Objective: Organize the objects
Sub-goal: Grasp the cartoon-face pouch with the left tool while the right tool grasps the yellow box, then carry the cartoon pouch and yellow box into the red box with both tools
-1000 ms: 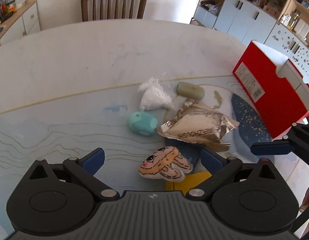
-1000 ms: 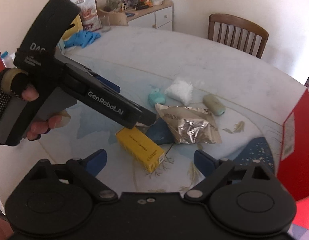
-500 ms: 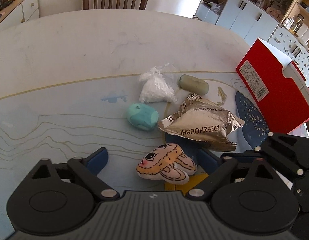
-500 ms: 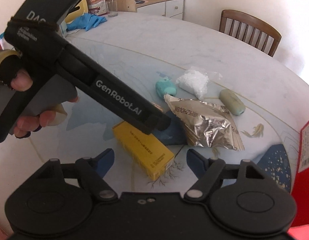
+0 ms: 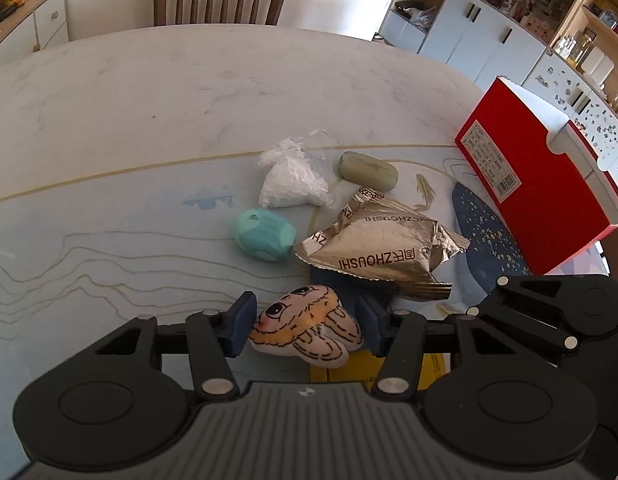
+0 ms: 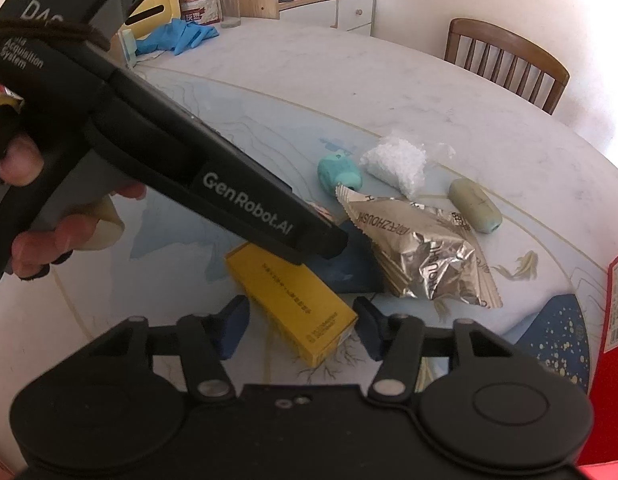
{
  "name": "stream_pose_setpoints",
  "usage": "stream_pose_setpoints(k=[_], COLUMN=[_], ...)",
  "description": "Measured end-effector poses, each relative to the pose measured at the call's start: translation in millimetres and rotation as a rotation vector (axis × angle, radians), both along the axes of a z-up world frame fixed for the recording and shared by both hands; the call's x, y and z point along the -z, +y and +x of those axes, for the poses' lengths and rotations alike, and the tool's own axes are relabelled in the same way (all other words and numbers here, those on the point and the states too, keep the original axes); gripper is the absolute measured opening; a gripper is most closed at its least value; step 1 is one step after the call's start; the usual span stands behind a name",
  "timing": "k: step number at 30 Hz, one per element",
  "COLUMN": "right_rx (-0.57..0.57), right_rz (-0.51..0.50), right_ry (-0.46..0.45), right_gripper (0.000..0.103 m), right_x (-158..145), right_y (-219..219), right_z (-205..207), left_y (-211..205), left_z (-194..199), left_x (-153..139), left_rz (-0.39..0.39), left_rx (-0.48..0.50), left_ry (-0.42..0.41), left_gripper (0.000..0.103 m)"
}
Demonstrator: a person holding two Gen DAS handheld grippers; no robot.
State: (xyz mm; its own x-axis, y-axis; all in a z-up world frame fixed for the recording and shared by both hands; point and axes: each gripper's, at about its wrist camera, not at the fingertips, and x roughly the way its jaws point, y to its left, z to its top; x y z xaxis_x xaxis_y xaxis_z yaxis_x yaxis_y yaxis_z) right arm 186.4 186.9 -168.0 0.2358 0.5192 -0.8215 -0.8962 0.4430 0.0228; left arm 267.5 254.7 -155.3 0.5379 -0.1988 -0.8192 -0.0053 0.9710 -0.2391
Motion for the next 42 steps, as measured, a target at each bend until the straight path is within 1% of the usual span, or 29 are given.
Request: stream_pose_setpoints(k=[1,3,6,12,20,24,27,32,39,42], right_rx=[0.0,-0.004,-0.013,-0.005,0.024,0.049,0.091,0.165,0.266,0.318], right_rz=[-0.001,-0.005,-0.008,-0.017,-0.006,0.004,0.022,0.056,0.114,0.125], right_ry=[-0.002,-0.005,-0.007,-0.022,-0.004,-0.001,0.024,0.042,0.022,0.02], right_gripper=[0.053,0.047,0.041,0.032,0.03,0.03,0.03,0.03,0.03,0.03], right_x=[0,0,-1,-3,-6,-11,-16,-36,-69,-83], right_y=[0,-1,-3,-10,-32,-47,-60,-83,-117,-131], right_z=[0,-1,-4,-11,-17,-19,-17,-14,-5,4], left_y=[0,0,1,1,1,1,-2,-15,-39,-56], left_z=[0,-1,-2,-8,-17,-22,-26,-31,-33,-31], left_x=[0,-1,-4,-14,-29,-37,-43,-54,-75,-85], left_rz=[0.003,0.006,0.009,-0.006,-0.041,-0.035,-0.029,0.004,0.023,0.054], left_rx=[-0.001,-0.004,-0.012,-0.031,-0.06,-0.072,-0.072,-0.056,-0.016,0.012], left_ry=[0.0,-0.003,-0.006,-0.017,-0.048,-0.067,-0.079,-0.092,-0.128,-0.142], left_gripper=[0.052,0.052,0.051,0.048,0.048,0.048,0.048,0.048,0.048,0.048])
